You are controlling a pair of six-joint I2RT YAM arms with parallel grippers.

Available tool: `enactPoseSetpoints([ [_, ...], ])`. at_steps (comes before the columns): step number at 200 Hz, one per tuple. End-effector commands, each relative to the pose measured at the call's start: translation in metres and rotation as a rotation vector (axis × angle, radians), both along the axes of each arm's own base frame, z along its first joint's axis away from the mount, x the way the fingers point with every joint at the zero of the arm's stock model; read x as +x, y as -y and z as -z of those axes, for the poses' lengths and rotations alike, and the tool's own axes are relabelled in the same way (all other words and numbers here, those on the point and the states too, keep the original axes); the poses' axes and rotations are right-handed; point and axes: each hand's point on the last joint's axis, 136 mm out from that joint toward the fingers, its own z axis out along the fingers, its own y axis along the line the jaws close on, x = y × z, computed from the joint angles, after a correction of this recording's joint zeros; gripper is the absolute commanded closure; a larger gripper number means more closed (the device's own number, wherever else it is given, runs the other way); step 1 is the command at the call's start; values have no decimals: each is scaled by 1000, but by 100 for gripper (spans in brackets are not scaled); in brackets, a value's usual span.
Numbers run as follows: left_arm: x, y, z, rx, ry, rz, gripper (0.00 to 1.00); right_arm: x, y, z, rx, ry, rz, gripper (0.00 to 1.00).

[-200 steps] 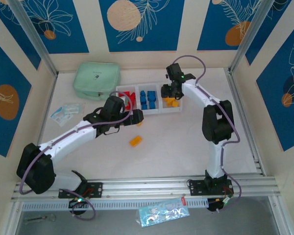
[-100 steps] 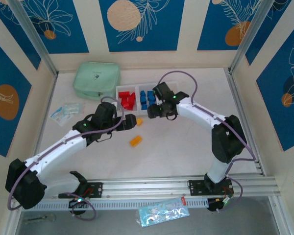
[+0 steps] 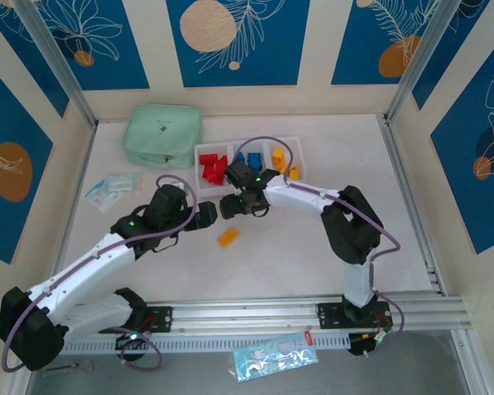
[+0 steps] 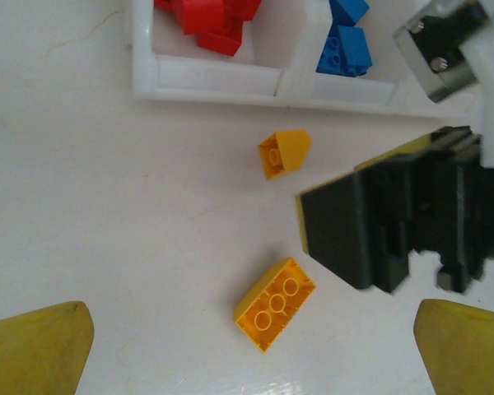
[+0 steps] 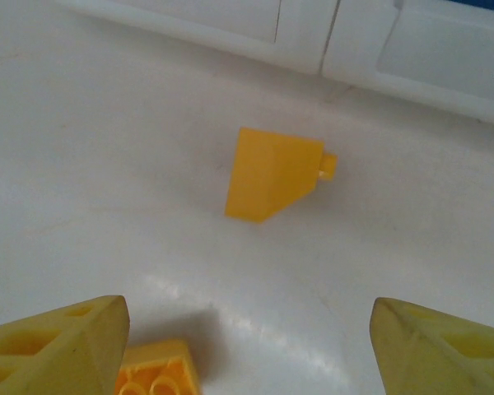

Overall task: Sort the legos into containers by color
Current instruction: Pick up the lego from the center of the table.

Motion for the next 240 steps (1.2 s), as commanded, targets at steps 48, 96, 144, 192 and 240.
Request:
enactPoseSetpoints([
  [48, -2, -15, 5, 25, -5, -53, 1, 41, -12, 24, -50, 35, 38, 31],
  [96, -1, -17, 6, 34, -5, -56, 1, 53, -10, 34, -103, 62, 31, 39],
  [144, 1, -16, 7, 33, -11, -54, 1, 53, -14, 35, -101, 66, 8, 52],
  [192, 3, -12, 6, 24, -16, -48, 1, 43, -16, 21, -87, 78, -21, 68],
  [240, 4, -3, 2, -1, -34, -17, 1, 24, -4, -10, -33, 95, -27, 72],
])
